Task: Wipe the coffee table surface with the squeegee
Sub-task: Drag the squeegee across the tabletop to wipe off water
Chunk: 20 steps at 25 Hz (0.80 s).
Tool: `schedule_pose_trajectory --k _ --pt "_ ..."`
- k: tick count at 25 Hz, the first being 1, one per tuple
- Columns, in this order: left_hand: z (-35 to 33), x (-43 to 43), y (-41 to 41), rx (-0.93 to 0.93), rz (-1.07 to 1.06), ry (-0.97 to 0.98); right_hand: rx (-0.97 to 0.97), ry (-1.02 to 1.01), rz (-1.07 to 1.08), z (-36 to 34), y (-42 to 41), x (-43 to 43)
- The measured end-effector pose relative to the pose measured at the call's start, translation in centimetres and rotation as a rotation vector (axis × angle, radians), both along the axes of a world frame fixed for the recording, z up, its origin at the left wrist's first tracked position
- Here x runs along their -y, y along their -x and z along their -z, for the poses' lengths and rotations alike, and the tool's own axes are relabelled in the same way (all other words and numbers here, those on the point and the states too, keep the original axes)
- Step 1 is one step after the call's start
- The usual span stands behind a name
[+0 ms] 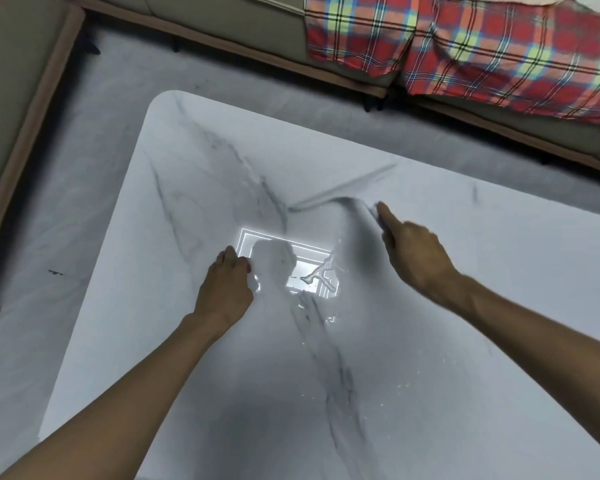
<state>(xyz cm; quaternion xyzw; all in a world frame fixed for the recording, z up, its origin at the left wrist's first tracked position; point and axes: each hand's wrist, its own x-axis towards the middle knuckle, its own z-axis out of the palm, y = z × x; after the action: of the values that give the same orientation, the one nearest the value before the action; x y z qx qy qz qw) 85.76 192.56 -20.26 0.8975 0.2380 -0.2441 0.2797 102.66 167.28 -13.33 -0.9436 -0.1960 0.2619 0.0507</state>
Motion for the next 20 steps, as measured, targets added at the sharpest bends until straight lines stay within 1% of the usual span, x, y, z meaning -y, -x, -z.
schedule_pose_trajectory --k 3,5,7,10,12,14,16,17,20 --pt "-0.1 1.9 -0.7 0.020 0.012 0.018 -0.091 0.085 -0.028 -2.2 4.8 4.4" --pt "0.1 2.9 -0.9 -0.031 0.037 0.040 -0.130 0.115 -0.022 -3.3 5.7 6.1" --pt "0.3 3.2 -1.0 -0.098 0.052 0.032 -0.102 0.080 0.013 -3.9 4.0 6.6" --pt "0.4 3.3 -1.6 -0.136 0.077 0.019 0.036 0.003 0.084 -3.2 -1.4 4.7" --pt "0.5 3.4 -1.9 -0.155 0.080 0.029 0.032 -0.001 0.176 -2.1 -5.7 2.4" --pt "0.7 3.5 -2.0 -0.163 0.074 0.041 -0.011 -0.013 0.295 -0.9 -8.6 0.3" --pt "1.0 3.5 -2.0 -0.158 0.072 0.047 -0.055 -0.033 0.394 0.2 -9.2 -0.7" --pt "1.1 3.5 -1.9 -0.155 0.072 0.050 -0.058 -0.026 0.404 0.7 -8.6 -0.7" --pt "1.3 3.3 -1.8 -0.141 0.092 0.055 0.014 0.008 0.307 1.0 -4.4 0.9"
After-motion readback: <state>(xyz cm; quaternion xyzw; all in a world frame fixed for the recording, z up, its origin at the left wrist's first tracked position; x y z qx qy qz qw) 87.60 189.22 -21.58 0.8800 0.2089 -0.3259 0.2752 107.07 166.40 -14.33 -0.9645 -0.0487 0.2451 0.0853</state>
